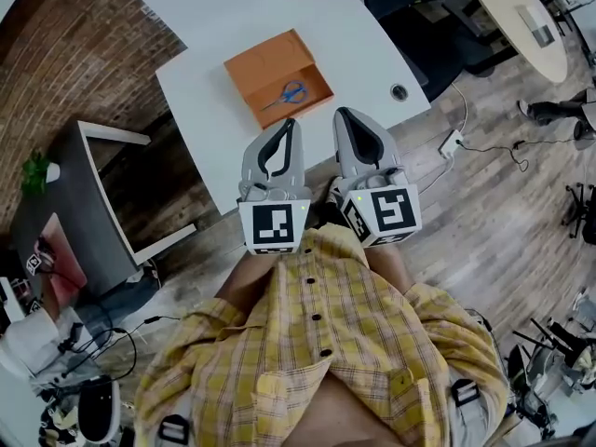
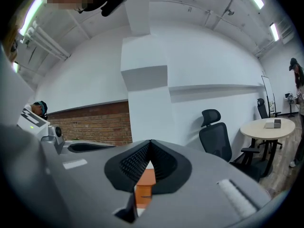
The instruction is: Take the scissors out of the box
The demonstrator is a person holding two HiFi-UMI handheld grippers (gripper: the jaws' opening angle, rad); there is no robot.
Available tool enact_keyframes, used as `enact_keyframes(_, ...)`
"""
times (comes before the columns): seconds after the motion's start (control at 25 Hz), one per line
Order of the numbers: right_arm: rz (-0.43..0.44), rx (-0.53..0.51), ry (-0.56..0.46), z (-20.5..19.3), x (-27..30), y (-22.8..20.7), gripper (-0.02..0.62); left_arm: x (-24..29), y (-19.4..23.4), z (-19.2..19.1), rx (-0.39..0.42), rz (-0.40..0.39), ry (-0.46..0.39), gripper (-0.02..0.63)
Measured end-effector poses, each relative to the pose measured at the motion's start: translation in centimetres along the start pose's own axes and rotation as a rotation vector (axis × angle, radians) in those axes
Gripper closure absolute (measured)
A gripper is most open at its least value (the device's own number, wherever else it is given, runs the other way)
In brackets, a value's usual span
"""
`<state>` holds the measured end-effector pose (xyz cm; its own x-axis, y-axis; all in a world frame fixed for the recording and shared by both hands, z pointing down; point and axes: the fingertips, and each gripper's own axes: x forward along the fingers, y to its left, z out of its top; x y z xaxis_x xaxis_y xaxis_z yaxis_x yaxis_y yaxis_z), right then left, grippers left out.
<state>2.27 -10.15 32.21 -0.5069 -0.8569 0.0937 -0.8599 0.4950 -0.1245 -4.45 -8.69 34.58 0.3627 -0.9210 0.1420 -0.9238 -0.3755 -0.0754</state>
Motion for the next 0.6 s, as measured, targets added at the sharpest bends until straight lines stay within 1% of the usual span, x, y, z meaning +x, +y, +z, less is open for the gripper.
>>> enact_keyframes(0.32, 0.053, 0.012, 0.013, 0.2, 3.5, -3.7, 0.591, 4.6, 0.8, 0.3, 0.015, 0.065, 0.023, 0.606)
enact_keyframes(0.6, 0.108, 0.011, 0.042, -0.3, 6.0, -6.2, 0.591, 8.1, 0.9, -0.6, 0.011, 0.114, 0.063, 0.606)
